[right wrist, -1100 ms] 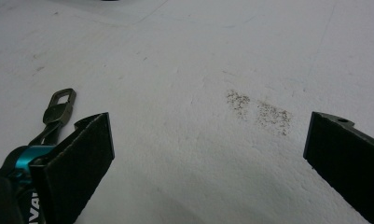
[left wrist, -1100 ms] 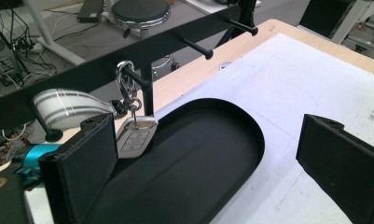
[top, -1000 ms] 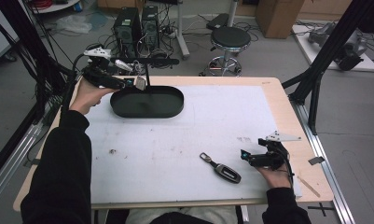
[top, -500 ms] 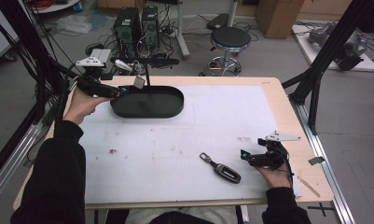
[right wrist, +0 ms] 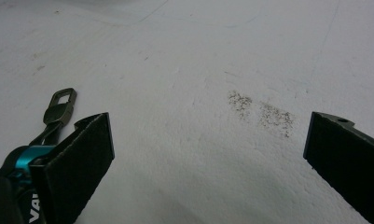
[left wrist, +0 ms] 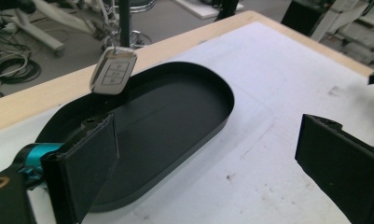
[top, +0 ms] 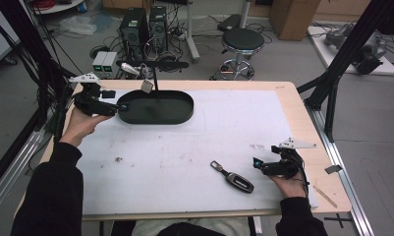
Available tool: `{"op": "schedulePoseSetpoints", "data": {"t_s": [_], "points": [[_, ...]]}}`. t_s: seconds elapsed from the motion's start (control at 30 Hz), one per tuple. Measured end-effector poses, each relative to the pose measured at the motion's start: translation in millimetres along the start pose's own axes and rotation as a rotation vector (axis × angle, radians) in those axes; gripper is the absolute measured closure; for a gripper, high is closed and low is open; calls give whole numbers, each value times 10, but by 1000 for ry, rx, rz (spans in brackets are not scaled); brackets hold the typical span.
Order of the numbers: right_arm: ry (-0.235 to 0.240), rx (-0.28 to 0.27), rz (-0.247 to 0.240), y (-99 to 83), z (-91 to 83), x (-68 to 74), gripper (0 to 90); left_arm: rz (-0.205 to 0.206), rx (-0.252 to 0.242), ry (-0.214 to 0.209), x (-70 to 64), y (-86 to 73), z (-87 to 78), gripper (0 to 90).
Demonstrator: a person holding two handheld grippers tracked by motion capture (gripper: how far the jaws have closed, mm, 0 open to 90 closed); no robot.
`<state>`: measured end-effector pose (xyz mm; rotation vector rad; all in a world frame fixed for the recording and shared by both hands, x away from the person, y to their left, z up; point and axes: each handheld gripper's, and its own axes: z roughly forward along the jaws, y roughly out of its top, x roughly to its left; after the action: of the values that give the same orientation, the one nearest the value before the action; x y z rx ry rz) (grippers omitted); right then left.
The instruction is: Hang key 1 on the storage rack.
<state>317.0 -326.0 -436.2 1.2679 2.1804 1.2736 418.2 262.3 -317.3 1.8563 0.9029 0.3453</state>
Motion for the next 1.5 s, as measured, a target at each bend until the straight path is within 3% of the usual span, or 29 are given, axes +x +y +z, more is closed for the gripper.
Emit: {"op": "schedulePoseSetpoints", "data": {"t_s": [0.2, 0.33, 0.4, 0.57, 0.67, 0.87, 1.23, 1.37, 1.5], "points": [[-1, 4, -6, 4, 7, 4, 8, -17, 25, -29, -52, -94, 7, 57], [-5, 5, -3, 3, 1, 6, 8, 0, 47, -34, -98, -152, 17, 58], [-6, 4, -5, 1, 1, 5, 8, -24, 33, -58, -96, -182, 13, 58], [-7, 4, -7, 2, 0, 5, 8, -69, -16, -51, -73, -270, -39, 58], [-9, 5, -8, 2, 0, 6, 8, -75, -32, -38, -78, -310, -72, 58], [-10, 5, -7, 2, -3, 7, 8, -46, -32, -16, -137, -392, -122, 58], [-8, 4, -11, 5, -4, 8, 8, -18, 33, 0, -291, -620, -100, 58], [-9, 5, -11, 5, -4, 9, 8, -21, 23, -6, -337, -691, -110, 58], [-8, 7, -11, 4, -10, 14, 8, -4, 34, 22, -378, -734, -134, 58]]}}
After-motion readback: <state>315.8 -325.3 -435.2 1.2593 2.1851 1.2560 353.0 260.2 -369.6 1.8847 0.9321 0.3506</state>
